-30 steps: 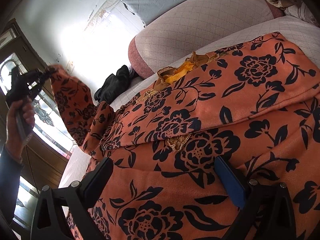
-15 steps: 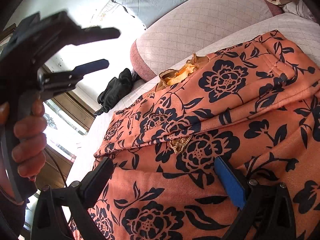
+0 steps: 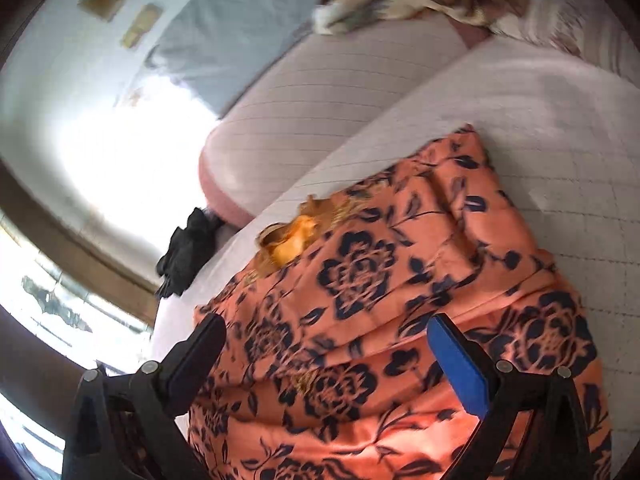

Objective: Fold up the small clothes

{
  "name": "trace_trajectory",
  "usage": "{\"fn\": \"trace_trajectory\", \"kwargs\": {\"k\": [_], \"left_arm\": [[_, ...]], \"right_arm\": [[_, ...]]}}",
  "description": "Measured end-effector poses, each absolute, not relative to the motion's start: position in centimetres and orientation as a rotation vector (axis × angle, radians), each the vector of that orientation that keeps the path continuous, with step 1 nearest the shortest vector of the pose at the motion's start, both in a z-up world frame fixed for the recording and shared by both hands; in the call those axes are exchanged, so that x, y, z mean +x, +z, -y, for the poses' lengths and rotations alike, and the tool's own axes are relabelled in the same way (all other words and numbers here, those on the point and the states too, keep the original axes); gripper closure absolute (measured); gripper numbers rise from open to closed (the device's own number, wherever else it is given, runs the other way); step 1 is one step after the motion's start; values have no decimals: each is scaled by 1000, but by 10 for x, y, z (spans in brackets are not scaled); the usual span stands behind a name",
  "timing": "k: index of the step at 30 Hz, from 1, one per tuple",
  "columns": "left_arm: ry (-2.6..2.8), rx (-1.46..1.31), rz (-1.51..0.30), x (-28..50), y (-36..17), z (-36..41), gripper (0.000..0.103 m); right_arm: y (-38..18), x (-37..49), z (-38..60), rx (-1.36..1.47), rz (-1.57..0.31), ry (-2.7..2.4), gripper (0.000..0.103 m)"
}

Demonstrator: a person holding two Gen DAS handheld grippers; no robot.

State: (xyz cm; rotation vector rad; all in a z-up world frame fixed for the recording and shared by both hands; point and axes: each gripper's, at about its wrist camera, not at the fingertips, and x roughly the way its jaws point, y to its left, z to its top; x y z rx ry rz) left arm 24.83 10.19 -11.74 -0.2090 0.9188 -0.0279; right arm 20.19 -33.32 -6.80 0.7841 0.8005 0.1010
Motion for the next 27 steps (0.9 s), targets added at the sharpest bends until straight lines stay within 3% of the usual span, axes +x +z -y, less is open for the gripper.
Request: {"fn": "trace_trajectory", "kwargs": {"k": [3, 7, 8, 10, 11, 12, 17, 20, 22, 23, 24, 25, 26, 27], "left_arm": [[-39, -253, -917, 246, -132, -110, 24], [-67, -285, -881, 239, -133, -117, 23], [-71, -292, -875, 239, -134, -118, 23], [-74, -288, -868, 237, -133, -117, 22], [-76, -283, -866, 237, -133, -116, 21], [-78, -281, -865, 236, -133, -115, 20], [-86, -297, -863, 236, -133, -117, 20], [-84, -285, -866, 236, -133, -117, 19], [-88, -295, -864, 237, -134, -118, 19], [-89, -300, -865, 237, -134, -119, 19], [-90, -299, -868, 238, -134, -119, 17], [-90, -291, -870, 238, -134, -118, 17], [-87, -278, -873, 239, -134, -115, 16], [-83, -266, -876, 240, -134, -113, 15]], "right_arm": [[-95, 222, 360, 955, -884, 16, 6], [-99, 236, 364, 981, -866, -28, 9], [-100, 241, 366, 978, -873, -51, 15], [-107, 249, 370, 989, -902, -109, 39], [-107, 254, 370, 964, -926, -126, 80], [-106, 258, 368, 932, -952, -133, 97], [-51, 238, 333, 600, -812, -159, 97], [-95, 237, 327, 483, -991, -217, 91], [-98, 224, 340, 534, -934, -173, 89], [-94, 222, 342, 532, -931, -165, 74], [-88, 221, 344, 530, -927, -161, 37], [-81, 219, 347, 536, -912, -148, 22], [-73, 217, 349, 536, -882, -142, 15], [-63, 218, 349, 520, -857, -143, 15]]}}
